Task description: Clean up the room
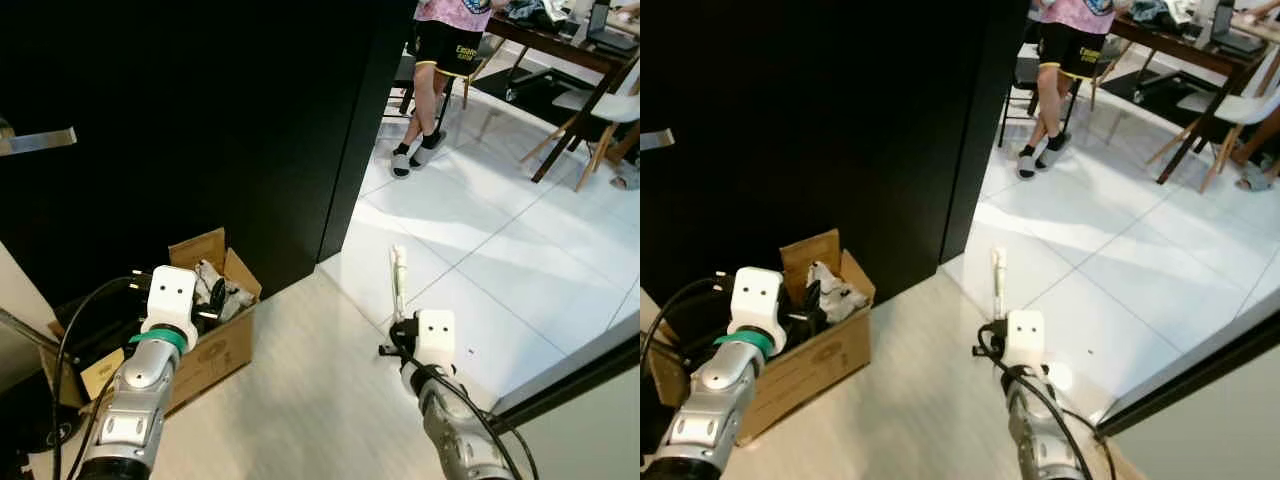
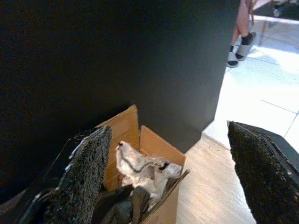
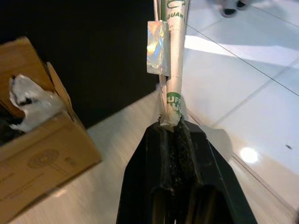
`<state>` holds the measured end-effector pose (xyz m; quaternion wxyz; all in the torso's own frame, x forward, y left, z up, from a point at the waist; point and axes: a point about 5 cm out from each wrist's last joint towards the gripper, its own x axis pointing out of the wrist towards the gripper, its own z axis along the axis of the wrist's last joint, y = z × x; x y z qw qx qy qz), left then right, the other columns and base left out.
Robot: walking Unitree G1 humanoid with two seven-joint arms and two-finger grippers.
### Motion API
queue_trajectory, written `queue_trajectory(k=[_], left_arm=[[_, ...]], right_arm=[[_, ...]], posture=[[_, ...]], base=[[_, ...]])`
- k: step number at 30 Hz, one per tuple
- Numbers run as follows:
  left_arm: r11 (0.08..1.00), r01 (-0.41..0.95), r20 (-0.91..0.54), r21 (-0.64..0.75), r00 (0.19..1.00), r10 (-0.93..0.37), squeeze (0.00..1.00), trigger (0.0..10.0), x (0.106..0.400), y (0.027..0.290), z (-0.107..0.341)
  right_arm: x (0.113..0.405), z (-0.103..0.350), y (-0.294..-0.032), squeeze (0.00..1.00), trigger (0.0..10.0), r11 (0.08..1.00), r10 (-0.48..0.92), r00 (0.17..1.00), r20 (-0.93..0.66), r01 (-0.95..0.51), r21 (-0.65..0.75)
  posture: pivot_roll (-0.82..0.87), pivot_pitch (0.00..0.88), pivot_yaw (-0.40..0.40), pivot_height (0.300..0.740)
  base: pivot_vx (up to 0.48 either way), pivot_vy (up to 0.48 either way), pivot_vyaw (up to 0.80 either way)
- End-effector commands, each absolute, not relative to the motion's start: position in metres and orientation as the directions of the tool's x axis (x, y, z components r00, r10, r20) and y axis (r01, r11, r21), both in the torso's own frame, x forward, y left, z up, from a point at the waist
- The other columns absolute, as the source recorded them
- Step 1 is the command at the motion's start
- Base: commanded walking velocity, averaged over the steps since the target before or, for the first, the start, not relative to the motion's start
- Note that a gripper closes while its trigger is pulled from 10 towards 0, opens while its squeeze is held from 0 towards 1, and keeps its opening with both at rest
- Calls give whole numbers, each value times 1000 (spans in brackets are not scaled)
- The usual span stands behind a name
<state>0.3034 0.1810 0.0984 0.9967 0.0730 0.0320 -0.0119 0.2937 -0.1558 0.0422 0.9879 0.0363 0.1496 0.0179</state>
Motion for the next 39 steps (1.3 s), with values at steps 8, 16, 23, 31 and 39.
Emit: queue_trajectory(k=[8, 16, 23, 31, 39], left_arm=[[989, 13, -78, 150, 997, -2, 0, 10000, 299, 183, 96], [990, -7, -74, 141, 997, 18, 0, 10000, 297, 181, 95], [990, -28, -72, 137, 997, 38, 0, 10000, 293, 179, 94], [991, -49, -73, 125, 996, 58, 0, 10000, 290, 179, 93], [988, -58, -88, 146, 994, 72, 0, 10000, 284, 178, 89]], right_arm=[[299, 45, -152, 0, 10000, 995, 94, 946, -309, -81, 56], [309, 54, -151, 0, 10000, 989, 147, 944, -294, -146, 24], [315, 63, -153, 0, 10000, 980, 193, 940, -281, -200, 2], [318, 67, -152, 0, 10000, 972, 224, 934, -280, -236, -10], [314, 71, -154, 0, 10000, 951, 292, 912, -287, -308, -11]], posture=[[159, 25, -83, 740], [136, 52, -118, 740], [115, 71, -154, 740], [106, 83, -170, 740], [77, 110, -204, 740]], base=[[340, 0, 800], [339, 0, 800], [339, 0, 800], [338, 0, 800], [83, 0, 200]])
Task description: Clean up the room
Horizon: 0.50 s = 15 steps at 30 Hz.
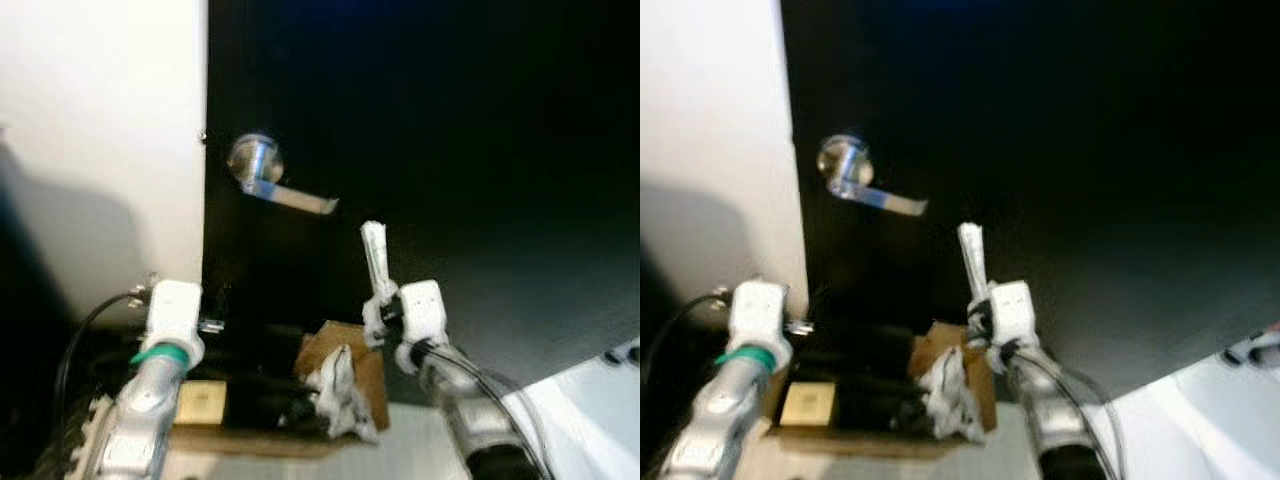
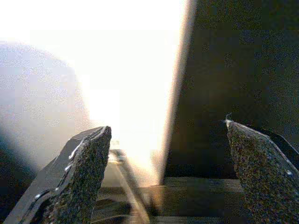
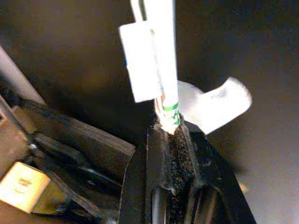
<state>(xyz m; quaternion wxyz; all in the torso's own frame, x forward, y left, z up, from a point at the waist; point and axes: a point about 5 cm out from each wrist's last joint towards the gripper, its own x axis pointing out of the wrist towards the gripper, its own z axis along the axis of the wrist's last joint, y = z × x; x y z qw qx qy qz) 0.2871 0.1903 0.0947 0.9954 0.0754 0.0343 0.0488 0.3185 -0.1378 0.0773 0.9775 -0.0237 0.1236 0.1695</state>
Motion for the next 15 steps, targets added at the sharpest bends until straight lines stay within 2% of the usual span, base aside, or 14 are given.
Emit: queue_trajectory(k=[1, 8, 15], left_arm=[[988, -58, -88, 146, 994, 72, 0, 10000, 284, 178, 89], [985, -55, -87, 162, 994, 70, 0, 10000, 281, 177, 88], [983, -44, -80, 181, 995, 59, 0, 10000, 281, 178, 91]], right_arm=[[314, 71, -154, 0, 10000, 951, 292, 912, -287, -308, -11], [314, 71, -157, 0, 10000, 948, 294, 908, -298, -317, -32], [315, 66, -156, 0, 10000, 916, 341, 876, -341, -392, -90]], posture=[[77, 110, -204, 740], [75, 116, -209, 740], [81, 112, -206, 740]], base=[[0, 0, 0], [0, 0, 0], [0, 0, 0]])
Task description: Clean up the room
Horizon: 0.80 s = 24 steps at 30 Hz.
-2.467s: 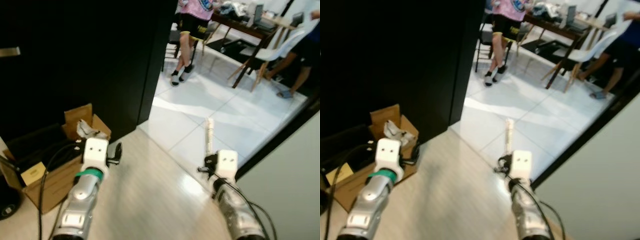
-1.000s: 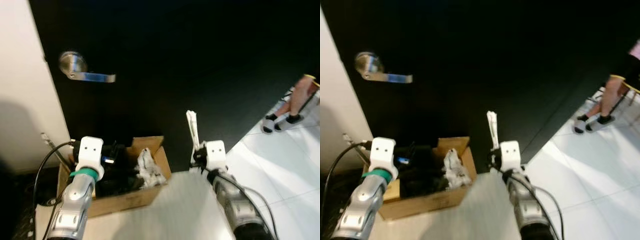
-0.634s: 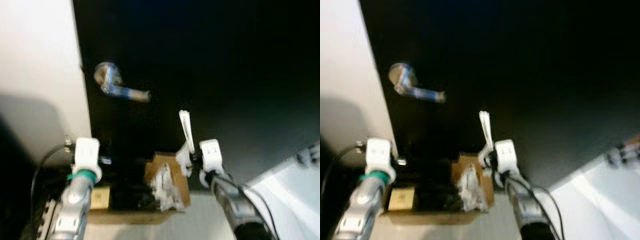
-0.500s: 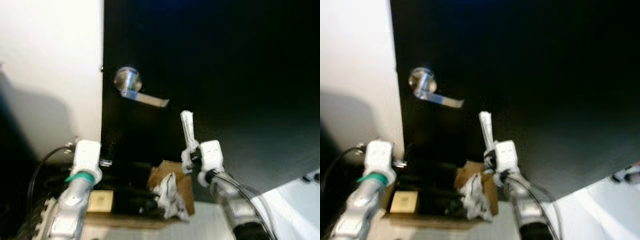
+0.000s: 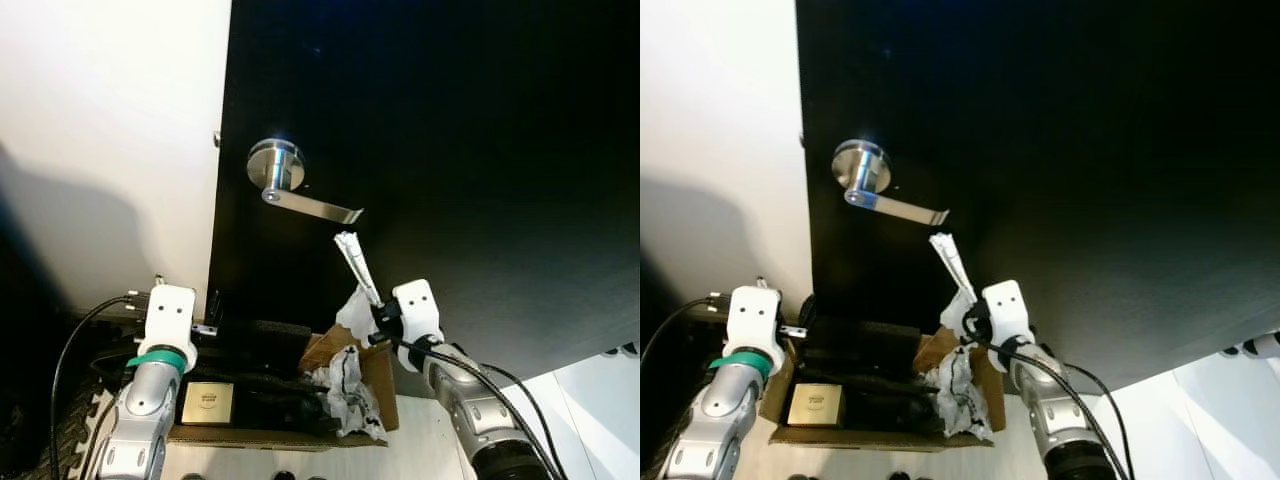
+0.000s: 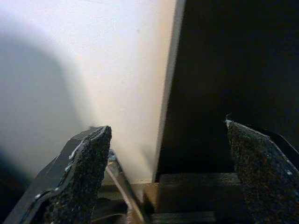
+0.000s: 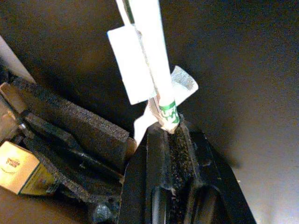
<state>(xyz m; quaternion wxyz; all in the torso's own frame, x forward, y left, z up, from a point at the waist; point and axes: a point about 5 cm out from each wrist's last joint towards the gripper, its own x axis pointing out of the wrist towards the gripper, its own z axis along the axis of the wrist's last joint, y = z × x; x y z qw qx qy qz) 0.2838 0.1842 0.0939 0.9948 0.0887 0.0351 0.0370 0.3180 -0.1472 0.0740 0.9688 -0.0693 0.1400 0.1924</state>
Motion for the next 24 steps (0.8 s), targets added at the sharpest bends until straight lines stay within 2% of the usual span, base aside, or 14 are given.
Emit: queue_trajectory(k=[1, 4, 8, 9, 11, 12, 13, 14, 17, 18, 19, 20, 23, 24], left_arm=[[981, -40, -79, 188, 995, 56, 0, 10000, 281, 178, 91], [981, -38, -78, 192, 995, 54, 0, 10000, 282, 179, 91], [981, -38, -78, 193, 995, 54, 0, 10000, 282, 178, 91], [981, -38, -78, 192, 995, 54, 0, 10000, 282, 178, 91], [981, -38, -79, 192, 995, 54, 0, 10000, 281, 178, 91], [980, -37, -80, 193, 995, 53, 0, 10000, 281, 178, 91], [980, -37, -80, 193, 995, 53, 0, 10000, 281, 178, 91], [980, -35, -82, 195, 995, 52, 0, 10000, 280, 178, 91], [980, -34, -82, 196, 995, 51, 0, 10000, 280, 178, 91], [980, -33, -82, 197, 995, 50, 0, 10000, 281, 178, 91], [980, -33, -82, 197, 995, 50, 0, 10000, 281, 178, 91], [980, -32, -81, 198, 995, 49, 0, 10000, 281, 178, 91], [979, -32, -81, 200, 995, 49, 0, 10000, 281, 179, 92], [979, -31, -82, 200, 995, 49, 0, 10000, 281, 179, 92]], right_arm=[[313, 63, -154, 0, 10000, 897, 371, 850, -374, -432, -93], [308, 54, -154, 0, 10000, 856, 409, 799, -441, -503, -117], [308, 54, -155, 0, 10000, 858, 407, 800, -441, -500, -116], [308, 54, -155, 141, 10000, 861, 406, 802, -439, -496, -110], [309, 54, -155, 141, 10000, 863, 409, 801, -437, -495, -98], [309, 54, -155, 482, 10000, 864, 413, 799, -437, -496, -90], [309, 54, -155, 482, 10000, 864, 413, 799, -437, -496, -90], [308, 54, -153, 1000, 10000, 862, 433, 787, -439, -505, -55], [307, 53, -151, 1000, 10000, 852, 441, 778, -448, -519, -62], [308, 54, -151, 945, 10000, 850, 440, 778, -449, -522, -72], [308, 54, -151, 945, 10000, 850, 440, 778, -449, -522, -72], [308, 54, -151, 0, 10000, 848, 439, 777, -450, -524, -78], [308, 55, -150, 12, 10000, 850, 455, 771, -445, -525, -41], [308, 55, -150, 294, 10000, 850, 463, 768, -442, -527, -25]], posture=[[81, 112, -206, 740], [85, 109, -204, 740], [87, 108, -203, 740], [89, 107, -202, 740], [89, 107, -202, 740], [91, 108, -201, 740], [91, 108, -201, 740], [91, 108, -201, 740], [93, 110, -200, 740], [93, 110, -200, 740], [93, 110, -200, 740], [92, 114, -198, 740], [90, 112, -197, 740], [90, 112, -197, 740]], base=[[0, 0, 0], [0, 0, 0], [0, 0, 0], [0, 0, 0], [0, 0, 0], [0, 0, 0], [0, 0, 0], [0, 0, 0], [0, 0, 0], [0, 0, 0], [0, 0, 0], [0, 0, 0], [0, 0, 0], [0, 0, 0]])
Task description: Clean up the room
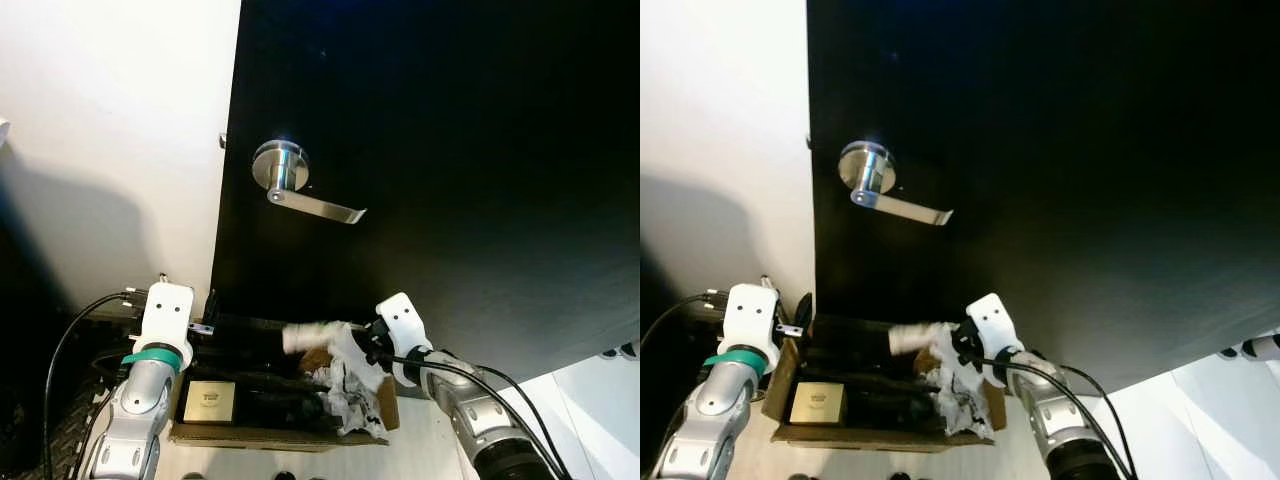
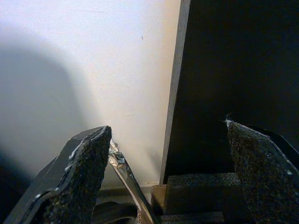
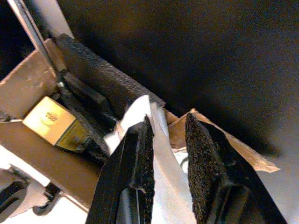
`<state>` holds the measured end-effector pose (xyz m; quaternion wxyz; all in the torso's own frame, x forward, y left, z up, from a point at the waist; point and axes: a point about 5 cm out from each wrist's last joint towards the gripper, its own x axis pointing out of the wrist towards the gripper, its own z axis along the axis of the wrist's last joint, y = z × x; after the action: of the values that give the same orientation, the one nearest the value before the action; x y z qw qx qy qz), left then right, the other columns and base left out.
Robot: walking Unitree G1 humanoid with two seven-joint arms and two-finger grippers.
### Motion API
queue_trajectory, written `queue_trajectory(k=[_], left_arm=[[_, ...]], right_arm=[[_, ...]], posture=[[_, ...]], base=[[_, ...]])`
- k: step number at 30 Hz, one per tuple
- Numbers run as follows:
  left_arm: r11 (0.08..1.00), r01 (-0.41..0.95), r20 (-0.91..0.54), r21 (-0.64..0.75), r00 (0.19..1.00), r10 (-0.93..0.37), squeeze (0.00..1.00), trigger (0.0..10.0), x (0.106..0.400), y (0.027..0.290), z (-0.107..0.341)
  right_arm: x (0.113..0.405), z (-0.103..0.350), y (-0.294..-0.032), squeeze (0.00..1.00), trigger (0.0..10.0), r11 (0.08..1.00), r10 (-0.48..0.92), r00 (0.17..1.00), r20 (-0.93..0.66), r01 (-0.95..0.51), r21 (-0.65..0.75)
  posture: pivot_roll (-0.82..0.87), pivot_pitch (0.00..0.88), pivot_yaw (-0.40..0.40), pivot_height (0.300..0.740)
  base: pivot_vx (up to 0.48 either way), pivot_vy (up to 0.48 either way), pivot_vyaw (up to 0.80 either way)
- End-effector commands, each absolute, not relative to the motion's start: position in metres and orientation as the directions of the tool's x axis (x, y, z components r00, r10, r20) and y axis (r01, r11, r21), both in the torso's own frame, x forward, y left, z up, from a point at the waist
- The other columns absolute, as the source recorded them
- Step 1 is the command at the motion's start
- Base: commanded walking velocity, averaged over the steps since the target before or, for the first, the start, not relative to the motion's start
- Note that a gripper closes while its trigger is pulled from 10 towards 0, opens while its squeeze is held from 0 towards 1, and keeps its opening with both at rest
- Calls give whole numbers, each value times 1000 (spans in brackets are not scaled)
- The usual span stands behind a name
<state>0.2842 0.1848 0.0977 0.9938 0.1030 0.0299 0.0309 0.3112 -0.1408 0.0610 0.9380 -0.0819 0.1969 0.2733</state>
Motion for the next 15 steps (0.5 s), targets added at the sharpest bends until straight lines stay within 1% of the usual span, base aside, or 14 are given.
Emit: queue_trajectory(k=[1, 2, 3, 4, 6, 7, 8, 9, 10, 11, 12, 13, 14, 15], left_arm=[[979, -31, -82, 200, 995, 49, 0, 10000, 281, 179, 92], [979, -30, -82, 201, 995, 48, 0, 10000, 281, 179, 92], [979, -30, -83, 201, 995, 47, 0, 10000, 281, 179, 91], [979, -29, -84, 200, 995, 47, 0, 10000, 281, 177, 90], [979, -29, -84, 200, 995, 47, 0, 10000, 281, 177, 90], [980, -30, -84, 196, 995, 47, 0, 10000, 281, 176, 89], [981, -33, -85, 190, 995, 50, 0, 10000, 281, 174, 88], [982, -38, -87, 184, 995, 55, 0, 10000, 281, 172, 86], [982, -38, -87, 184, 995, 55, 0, 10000, 281, 172, 86], [984, -42, -87, 175, 994, 58, 0, 10000, 281, 170, 86], [985, -37, -88, 167, 995, 52, 0, 10000, 282, 168, 85], [985, -37, -88, 167, 995, 52, 0, 10000, 282, 168, 85], [986, -20, -94, 165, 995, 36, 0, 10000, 281, 165, 83], [986, -7, -100, 165, 995, 24, 0, 10000, 280, 164, 81]], right_arm=[[308, 55, -150, 294, 10000, 850, 463, 768, -442, -527, -25], [308, 56, -151, 761, 10000, 855, 451, 775, -444, -517, -34], [307, 55, -152, 431, 10000, 860, 438, 781, -446, -509, -47], [305, 54, -154, 0, 10000, 863, 446, 776, -446, -505, -16], [305, 54, -154, 0, 10000, 863, 446, 776, -446, -505, -16], [304, 53, -155, 514, 10000, 864, 453, 773, -444, -504, 2], [301, 50, -159, 1000, 10000, 868, 446, 773, -451, -497, 8], [301, 49, -162, 949, 10000, 879, 420, 782, -460, -477, -7], [301, 49, -162, 949, 10000, 879, 420, 782, -460, -477, -7], [301, 47, -166, 0, 10000, 889, 393, 789, -472, -457, -25], [301, 47, -167, 482, 10000, 897, 385, 795, -469, -442, -12], [301, 47, -167, 482, 10000, 897, 385, 795, -469, -442, -12], [299, 45, -165, 1000, 10000, 897, 388, 790, -474, -442, -2], [297, 43, -163, 1000, 10000, 900, 372, 796, -478, -435, -22]], posture=[[90, 112, -197, 740], [87, 111, -194, 740], [85, 96, -198, 740], [88, 85, -202, 740], [88, 85, -202, 740], [93, 75, -207, 740], [108, 54, -214, 740], [112, 46, -212, 740], [112, 46, -212, 740], [109, 46, -210, 740], [109, 46, -210, 740], [109, 46, -210, 740], [93, 34, -181, 740], [87, 26, -160, 740]], base=[[0, 0, 0], [0, 0, 0], [0, 0, 0], [0, 0, 0], [0, 0, 0], [0, 0, 0], [0, 0, 0], [0, 0, 0], [0, 0, 0], [0, 0, 0], [0, 0, 0], [0, 0, 0], [0, 0, 0], [0, 0, 0]])
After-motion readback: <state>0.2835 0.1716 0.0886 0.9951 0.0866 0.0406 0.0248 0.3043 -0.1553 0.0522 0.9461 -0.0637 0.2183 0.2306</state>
